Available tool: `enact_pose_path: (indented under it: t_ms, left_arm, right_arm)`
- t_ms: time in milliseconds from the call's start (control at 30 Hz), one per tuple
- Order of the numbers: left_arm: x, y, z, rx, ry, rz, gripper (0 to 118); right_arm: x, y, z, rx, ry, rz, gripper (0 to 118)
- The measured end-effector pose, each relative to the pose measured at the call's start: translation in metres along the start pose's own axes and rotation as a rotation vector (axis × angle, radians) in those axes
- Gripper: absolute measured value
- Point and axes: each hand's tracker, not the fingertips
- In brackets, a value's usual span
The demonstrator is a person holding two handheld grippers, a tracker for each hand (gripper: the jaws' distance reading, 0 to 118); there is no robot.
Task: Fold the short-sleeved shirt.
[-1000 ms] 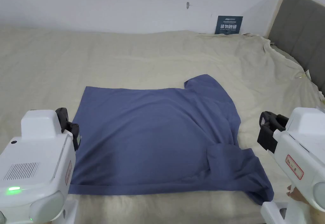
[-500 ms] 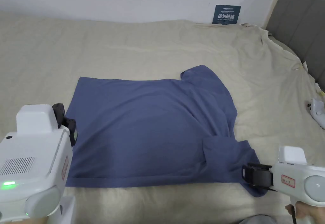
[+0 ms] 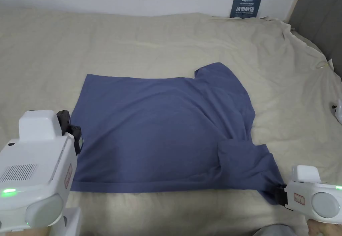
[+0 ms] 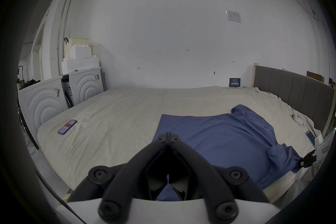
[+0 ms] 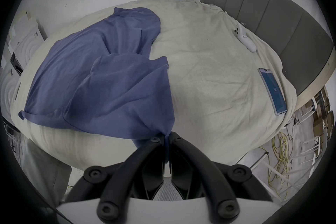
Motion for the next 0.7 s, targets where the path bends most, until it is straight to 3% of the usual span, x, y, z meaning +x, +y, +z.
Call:
enact_pose_path:
  t_ms: [133,167,267,367,400,433,700]
  left_arm:
    - [-0.003,0.001,-0.003,-0.039,-0.006,0.018,0]
    - [-0.005,0.001,-0.005,-0.05,-0.009,0.032,7]
    - [-0.013,0.003,-0.01,-0.134,-0.02,0.083,35]
    - [-0.024,0.004,-0.017,-0.206,-0.013,0.099,83]
    - [-0.029,0.004,-0.02,-0.236,-0.008,0.101,107]
    - [-0.034,0.003,-0.023,-0.262,-0.004,0.106,118]
    - [-0.086,-0.021,-0.046,-0.535,0.051,0.06,118]
  right_arm:
    - [0.0,0.001,0.009,0.014,0.004,-0.002,2]
    - [0.007,0.002,0.007,0.022,0.01,-0.009,2]
    - [0.007,0.004,0.014,0.035,0.017,-0.013,2]
    - [0.006,0.005,0.018,0.048,0.023,-0.016,2]
    - [0.007,0.006,0.019,0.049,0.027,-0.019,2]
    - [0.008,0.006,0.018,0.049,0.033,-0.021,2]
    - [0.006,0.009,0.016,0.05,0.034,-0.008,2]
